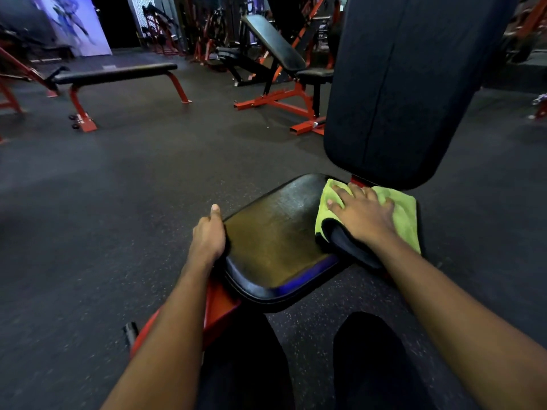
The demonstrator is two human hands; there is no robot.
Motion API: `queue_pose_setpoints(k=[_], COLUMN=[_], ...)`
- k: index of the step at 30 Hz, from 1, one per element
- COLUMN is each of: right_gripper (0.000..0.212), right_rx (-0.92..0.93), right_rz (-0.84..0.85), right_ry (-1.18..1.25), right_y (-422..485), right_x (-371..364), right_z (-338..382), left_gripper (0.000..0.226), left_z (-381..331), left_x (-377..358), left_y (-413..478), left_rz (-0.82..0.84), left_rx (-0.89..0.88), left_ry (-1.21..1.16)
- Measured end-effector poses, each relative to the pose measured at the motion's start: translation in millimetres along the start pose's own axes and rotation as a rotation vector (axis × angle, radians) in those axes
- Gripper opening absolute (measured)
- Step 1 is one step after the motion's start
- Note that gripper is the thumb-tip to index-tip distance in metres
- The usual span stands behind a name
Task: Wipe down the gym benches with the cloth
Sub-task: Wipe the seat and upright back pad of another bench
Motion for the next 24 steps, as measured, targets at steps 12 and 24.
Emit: queue_pose_setpoints(k=[12,24], right_gripper=[0.051,0.050], right_rx=[0.096,0.044], right_rz=[0.102,0.044], right_ry=[0.045,-0.037], right_y=[32.0,57.2], right_x=[9.0,8.4], right_z=[11.4,21.3], left_gripper=[0.069,0.071], left_z=[1.9,10.0], left_x=[0.3,-1.0], left_y=[0.9,15.9], left_rz=[0.006,0.004], left_rx=[-0.017,-0.017], left_ry=[-0.002,-0.007])
Point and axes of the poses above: each hand's wrist, its own y-axis towards the middle knuckle, its own x-axis out of the back of the hand, z = x × y, the point moved 8 cm from there along y, towards the middle knuckle, and after that the axes turned 14 degrees about z, right-handed, at the moved point
